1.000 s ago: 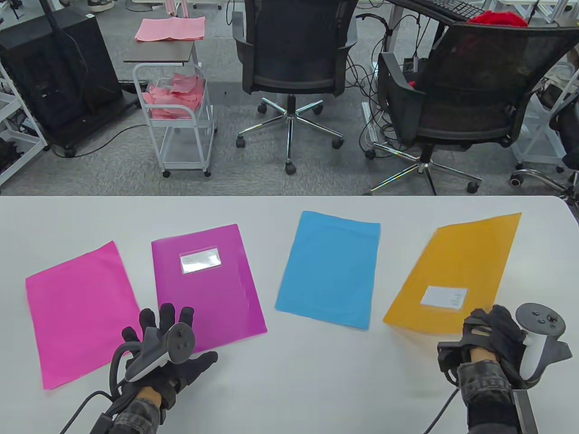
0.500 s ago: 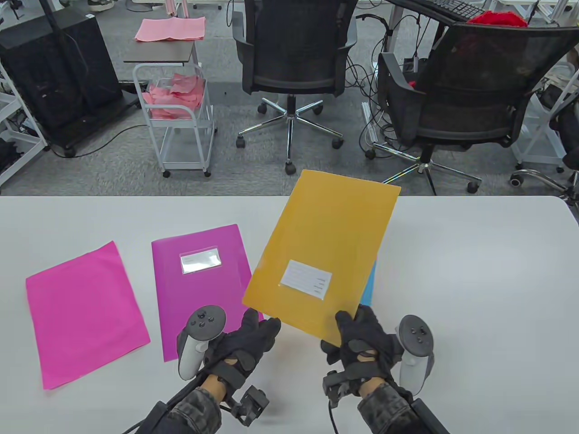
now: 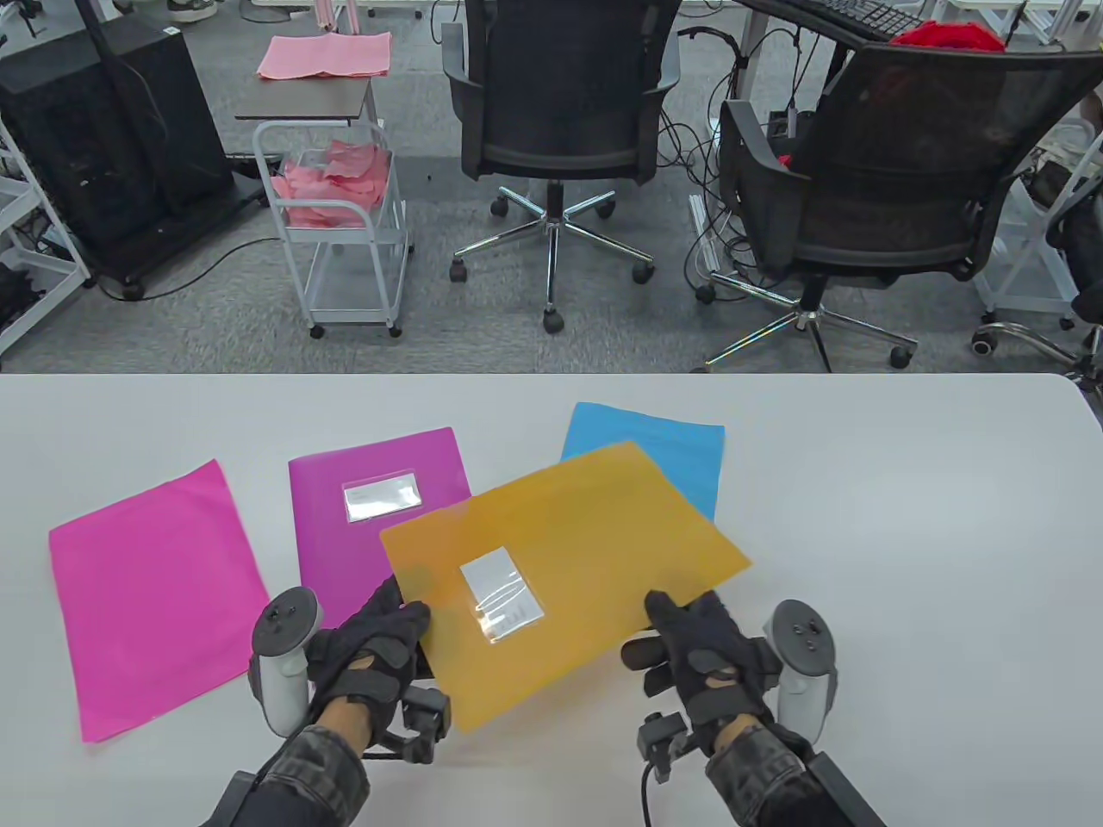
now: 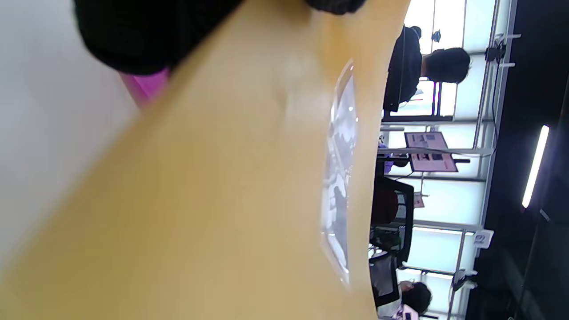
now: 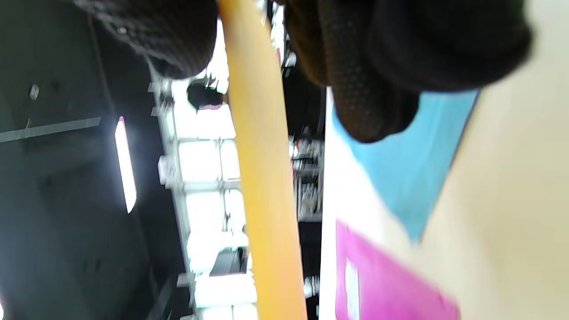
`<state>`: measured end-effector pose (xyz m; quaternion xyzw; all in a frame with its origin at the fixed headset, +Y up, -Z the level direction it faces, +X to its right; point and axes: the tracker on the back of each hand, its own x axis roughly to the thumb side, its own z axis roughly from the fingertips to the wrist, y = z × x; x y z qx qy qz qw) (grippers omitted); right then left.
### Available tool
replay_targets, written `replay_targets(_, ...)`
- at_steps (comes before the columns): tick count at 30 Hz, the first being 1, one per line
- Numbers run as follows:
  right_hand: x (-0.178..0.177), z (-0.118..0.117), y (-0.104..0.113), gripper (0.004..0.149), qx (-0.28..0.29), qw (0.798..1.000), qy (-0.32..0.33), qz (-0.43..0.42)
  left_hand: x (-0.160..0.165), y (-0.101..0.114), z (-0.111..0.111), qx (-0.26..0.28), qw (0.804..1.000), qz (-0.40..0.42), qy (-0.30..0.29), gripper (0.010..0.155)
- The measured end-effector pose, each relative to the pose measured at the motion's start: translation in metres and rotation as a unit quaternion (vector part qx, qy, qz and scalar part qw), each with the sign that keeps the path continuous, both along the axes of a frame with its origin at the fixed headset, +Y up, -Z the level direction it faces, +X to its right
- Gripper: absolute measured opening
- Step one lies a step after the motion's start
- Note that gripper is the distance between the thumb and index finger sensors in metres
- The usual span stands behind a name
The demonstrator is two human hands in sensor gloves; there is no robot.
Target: Insert cardstock into L-shaped folders
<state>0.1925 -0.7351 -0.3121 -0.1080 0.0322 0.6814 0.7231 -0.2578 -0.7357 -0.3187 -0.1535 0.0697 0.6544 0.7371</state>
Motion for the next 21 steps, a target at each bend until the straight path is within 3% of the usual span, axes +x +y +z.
replay_targets(2,0.024,-0.003,-0.009,0.080,-0.024,0.999,-0.018,0.020,-0.012,-0.006,0.000,-0.004,1.000,0.006,-0.026,0.048)
replay_targets(4,0.036,-0.004,-0.021,0.084,-0.082,0.995,0.036,0.044,-0.019,-0.016,0.000,-0.005,0.997,-0.020,-0.069,0.047)
replay_targets(7,0.033,-0.005,-0.038,0.096,-0.138,0.972,0.160,0.098,-0.014,-0.028,-0.003,-0.002,0.991,-0.027,-0.130,0.046)
replay_targets(10,0.018,-0.007,-0.046,0.101,-0.170,0.962,0.160,0.138,-0.002,-0.028,-0.004,0.001,0.985,-0.036,-0.167,0.045)
replay_targets(11,0.013,-0.008,-0.047,0.095,-0.170,0.961,0.165,0.145,0.003,-0.029,-0.003,-0.002,0.986,-0.034,-0.162,0.045)
replay_targets(14,0.011,-0.012,-0.048,0.047,-0.163,0.960,0.196,0.118,0.005,-0.032,-0.002,0.004,0.983,-0.095,-0.157,0.046)
replay_targets(17,0.011,-0.013,-0.052,0.043,-0.151,0.963,0.194,0.112,0.012,-0.028,0.000,0.040,0.970,-0.196,-0.141,0.059)
replay_targets(21,0.009,-0.018,-0.054,0.042,-0.123,0.962,0.237,0.066,0.024,-0.011,0.001,0.112,0.920,-0.356,-0.122,0.086)
